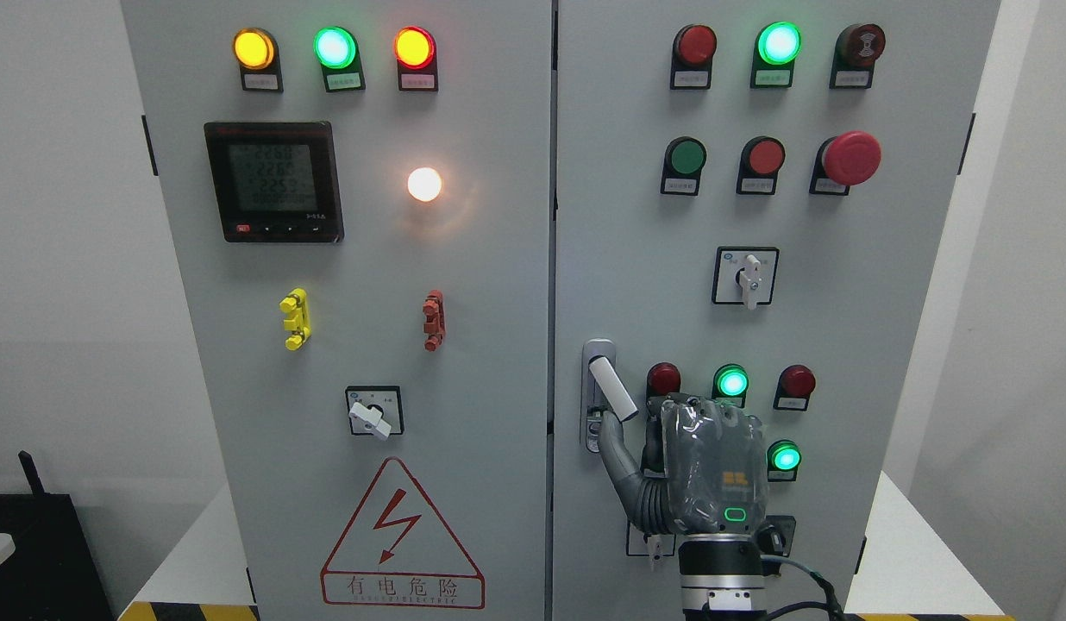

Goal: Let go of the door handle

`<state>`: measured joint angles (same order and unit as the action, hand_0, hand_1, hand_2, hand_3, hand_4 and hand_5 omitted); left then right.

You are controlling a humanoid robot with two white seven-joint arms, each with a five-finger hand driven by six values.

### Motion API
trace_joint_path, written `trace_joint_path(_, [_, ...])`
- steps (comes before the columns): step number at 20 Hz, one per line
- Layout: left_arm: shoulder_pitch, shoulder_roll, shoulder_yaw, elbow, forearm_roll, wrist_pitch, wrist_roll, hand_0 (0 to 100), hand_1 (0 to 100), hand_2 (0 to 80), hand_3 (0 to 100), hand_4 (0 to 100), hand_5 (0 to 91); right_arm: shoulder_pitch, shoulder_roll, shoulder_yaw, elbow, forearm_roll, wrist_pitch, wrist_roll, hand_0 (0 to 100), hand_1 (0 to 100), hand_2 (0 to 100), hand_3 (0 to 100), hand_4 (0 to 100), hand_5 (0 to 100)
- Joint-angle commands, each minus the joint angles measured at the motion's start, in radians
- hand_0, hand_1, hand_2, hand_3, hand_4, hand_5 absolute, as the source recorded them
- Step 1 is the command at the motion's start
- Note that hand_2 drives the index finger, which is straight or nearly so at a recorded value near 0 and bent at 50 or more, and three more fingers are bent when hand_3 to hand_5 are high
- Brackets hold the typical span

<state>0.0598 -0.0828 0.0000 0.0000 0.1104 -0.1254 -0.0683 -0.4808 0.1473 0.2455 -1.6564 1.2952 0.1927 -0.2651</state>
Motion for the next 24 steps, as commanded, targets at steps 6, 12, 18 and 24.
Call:
trace_joint_path(6, [0.0, 0.0, -0.012, -0.015, -0.002, 0.0, -0.001, 12, 39, 0.0, 0, 0, 0.0, -0.002, -0.005, -0.022, -0.011, 0.01, 0.001, 0.007, 56, 35, 100, 100, 100, 97])
trace_joint_path(12, [0.0, 0.0, -0.012, -0.015, 0.0, 0.0, -0.001, 12, 39, 0.0, 0, 0, 0.0, -0.002, -0.005, -0.023, -0.014, 0.013, 0.001, 0.007, 56, 35, 100, 100, 100, 97])
trace_joint_path(18, [0.0, 0.0, -0.012, -0.015, 0.0, 0.0, -0.001, 12, 39, 0.0, 0, 0, 0.0, -0.004, -0.006, -0.023, -0.014, 0.016, 0.002, 0.007, 56, 35, 100, 100, 100, 97])
trace_joint_path(24, [0.0, 0.0, -0.012, -0.015, 0.0, 0.0, -0.001, 12, 39, 0.0, 0, 0, 0.0, -0.007, -0.006, -0.037, -0.014, 0.016, 0.002, 0.007, 56, 35, 100, 100, 100, 97])
